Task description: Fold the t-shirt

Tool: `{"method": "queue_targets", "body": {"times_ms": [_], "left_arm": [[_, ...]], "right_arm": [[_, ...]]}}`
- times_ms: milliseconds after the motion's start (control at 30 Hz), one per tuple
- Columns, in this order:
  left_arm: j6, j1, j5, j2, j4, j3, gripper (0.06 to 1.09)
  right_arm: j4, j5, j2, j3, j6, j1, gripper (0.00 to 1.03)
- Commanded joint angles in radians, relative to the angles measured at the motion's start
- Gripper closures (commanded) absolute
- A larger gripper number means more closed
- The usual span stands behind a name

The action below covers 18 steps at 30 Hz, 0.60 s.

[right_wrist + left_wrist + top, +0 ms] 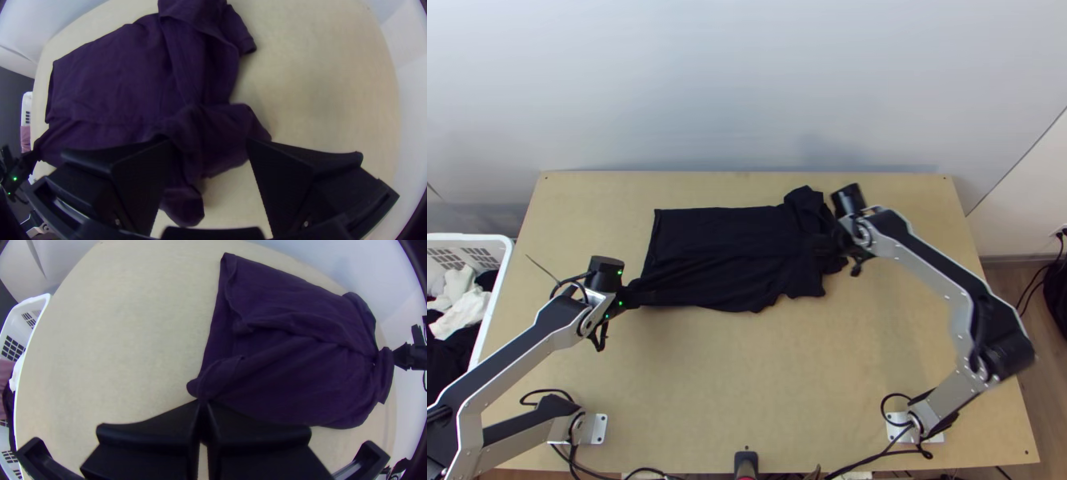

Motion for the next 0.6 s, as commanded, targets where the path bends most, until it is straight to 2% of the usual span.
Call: {"method": "queue_targets", "body": {"times_ms": [0, 133, 200, 267, 433, 567], "left_arm": [[-0.004, 0.005, 0.000, -0.009, -0.002, -0.002, 1.04], [-0.004, 0.010, 0.000, -0.009, -0.002, 0.008, 1.05], [-0.003, 0.013, 0.000, -0.009, -0.002, 0.014, 1.05], [-0.003, 0.013, 0.000, -0.010, -0.004, 0.016, 1.04], [0.001, 0.025, 0.000, -0.024, -0.010, 0.004, 1.05], [0.002, 0.030, 0.000, -0.036, -0.010, -0.018, 1.05]], "right_arm": [[-0.122, -0.145, -0.168, -0.093, 0.005, -0.094, 0.30], [-0.119, -0.186, -0.278, -0.159, 0.005, -0.085, 0.29], [-0.111, -0.190, -0.309, -0.214, 0.009, -0.058, 0.16], [-0.096, -0.223, -0.323, -0.266, 0.023, -0.030, 0.15], [-0.051, -0.226, -0.343, -0.331, 0.075, 0.096, 0.15], [0.031, -0.226, -0.327, -0.361, 0.109, 0.142, 0.15]]}}
